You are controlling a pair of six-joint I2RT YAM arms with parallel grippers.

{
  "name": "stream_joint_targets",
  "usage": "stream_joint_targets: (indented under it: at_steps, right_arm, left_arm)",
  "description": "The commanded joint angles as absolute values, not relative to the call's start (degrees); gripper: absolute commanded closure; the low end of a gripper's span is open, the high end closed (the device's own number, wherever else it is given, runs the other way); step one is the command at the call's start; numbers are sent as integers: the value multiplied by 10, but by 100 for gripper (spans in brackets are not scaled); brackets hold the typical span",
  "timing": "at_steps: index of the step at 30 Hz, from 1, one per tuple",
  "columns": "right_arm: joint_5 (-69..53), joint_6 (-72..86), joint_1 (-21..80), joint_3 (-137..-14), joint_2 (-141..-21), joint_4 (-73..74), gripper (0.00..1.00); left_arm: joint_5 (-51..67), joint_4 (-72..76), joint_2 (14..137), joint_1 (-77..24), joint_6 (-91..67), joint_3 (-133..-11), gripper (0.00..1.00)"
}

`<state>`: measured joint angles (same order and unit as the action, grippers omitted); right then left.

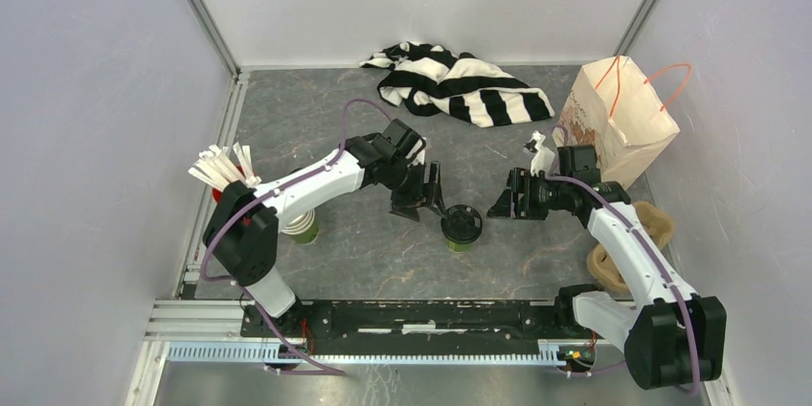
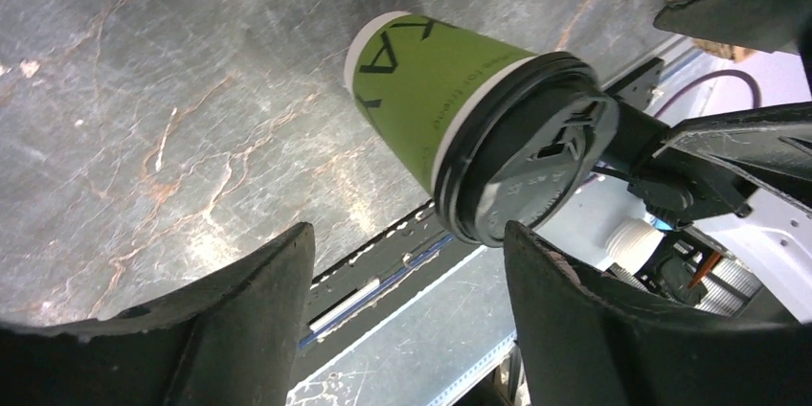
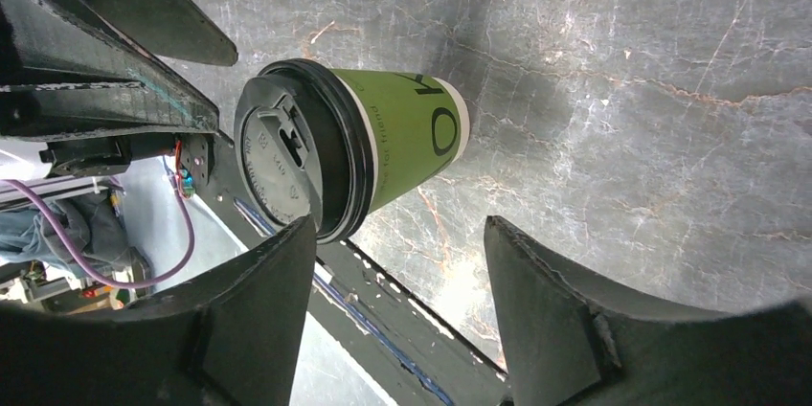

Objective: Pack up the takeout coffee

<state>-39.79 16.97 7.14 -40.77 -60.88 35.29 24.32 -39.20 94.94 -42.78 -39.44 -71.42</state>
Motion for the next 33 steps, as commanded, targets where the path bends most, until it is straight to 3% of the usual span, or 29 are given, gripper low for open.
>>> stream_joint_targets:
  at_steps: [1,6,13,22,29,33]
  right_arm:
    - [-372,141,73,-460,-596,399,27]
    - [-334,110,73,-510,-586,461,18]
    - [-217,70,73,-571,-558,549,9]
    - [46,151,63,-608,-523,645,8]
    - [154,270,22,-541,-455,635,7]
    - [185,288,3,-513,-443,619,12]
  left_arm:
    - [281,-329,926,-426,-388,-723,20]
    - [350,-243,952,-425,-418,-710,16]
    - [315,-301,977,-426,-373,-781,16]
    - [248,-429,909,-425,-282,-877,14]
    - [267,-412,824,-425,-271,-880,13]
    - [275,-437,811,-423,-252,-918,12]
